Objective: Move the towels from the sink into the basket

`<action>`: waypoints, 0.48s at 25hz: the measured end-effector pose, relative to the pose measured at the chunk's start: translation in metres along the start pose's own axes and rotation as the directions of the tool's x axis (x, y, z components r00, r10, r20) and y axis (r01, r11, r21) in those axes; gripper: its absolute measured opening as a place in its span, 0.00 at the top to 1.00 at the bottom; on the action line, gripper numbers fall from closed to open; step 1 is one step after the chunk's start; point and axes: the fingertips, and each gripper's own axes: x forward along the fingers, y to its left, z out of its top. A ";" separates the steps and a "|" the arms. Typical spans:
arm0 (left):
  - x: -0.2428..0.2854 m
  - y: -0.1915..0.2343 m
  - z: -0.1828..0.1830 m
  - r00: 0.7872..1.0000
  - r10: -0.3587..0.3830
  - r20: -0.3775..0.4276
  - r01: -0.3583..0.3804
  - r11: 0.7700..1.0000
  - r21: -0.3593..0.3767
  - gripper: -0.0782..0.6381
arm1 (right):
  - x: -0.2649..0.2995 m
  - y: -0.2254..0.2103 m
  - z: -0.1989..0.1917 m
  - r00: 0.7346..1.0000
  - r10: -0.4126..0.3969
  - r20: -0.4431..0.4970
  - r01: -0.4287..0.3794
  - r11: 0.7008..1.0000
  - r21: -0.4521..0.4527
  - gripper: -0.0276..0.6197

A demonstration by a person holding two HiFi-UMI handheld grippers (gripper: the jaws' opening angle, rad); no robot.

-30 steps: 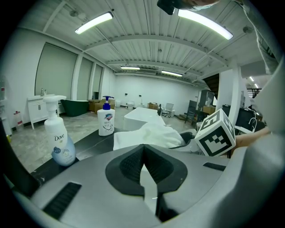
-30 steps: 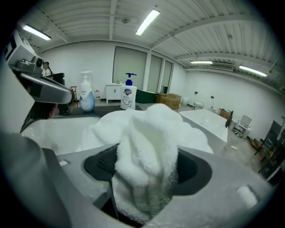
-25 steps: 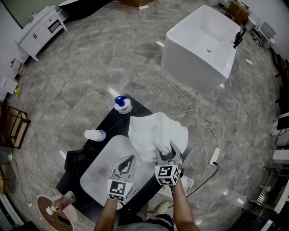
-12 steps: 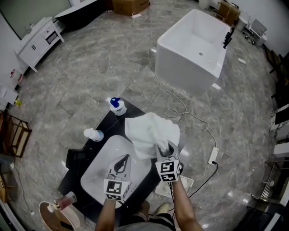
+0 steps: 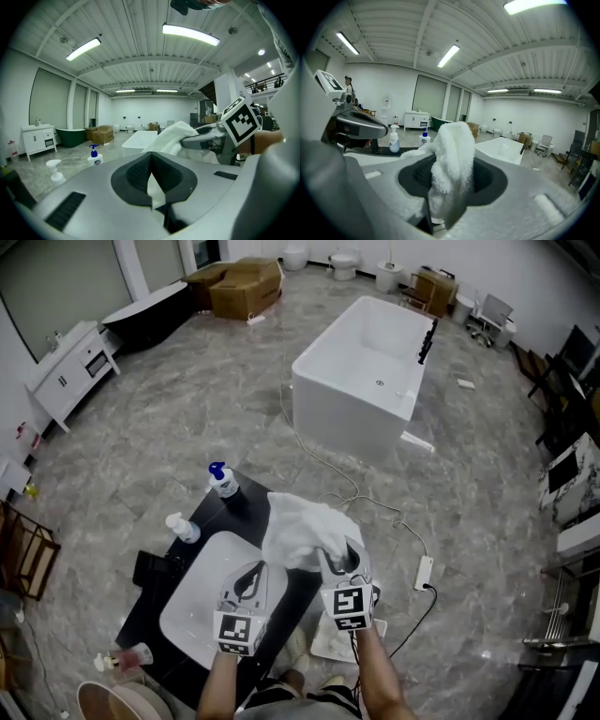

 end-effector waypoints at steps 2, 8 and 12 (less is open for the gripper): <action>-0.010 -0.016 0.012 1.000 -0.005 0.020 0.005 1.000 0.009 0.88 | -0.028 -0.010 0.010 0.999 -0.029 0.032 0.030 1.000 -0.003 0.70; -0.035 -0.071 0.036 0.997 -0.045 0.063 0.043 0.998 0.040 0.88 | -0.116 -0.043 0.020 0.988 -0.124 0.091 0.124 0.992 0.008 0.70; -0.050 -0.119 0.047 0.993 -0.087 0.081 0.082 0.995 0.060 0.88 | -0.177 -0.064 0.015 0.978 -0.177 0.106 0.177 0.984 0.015 0.70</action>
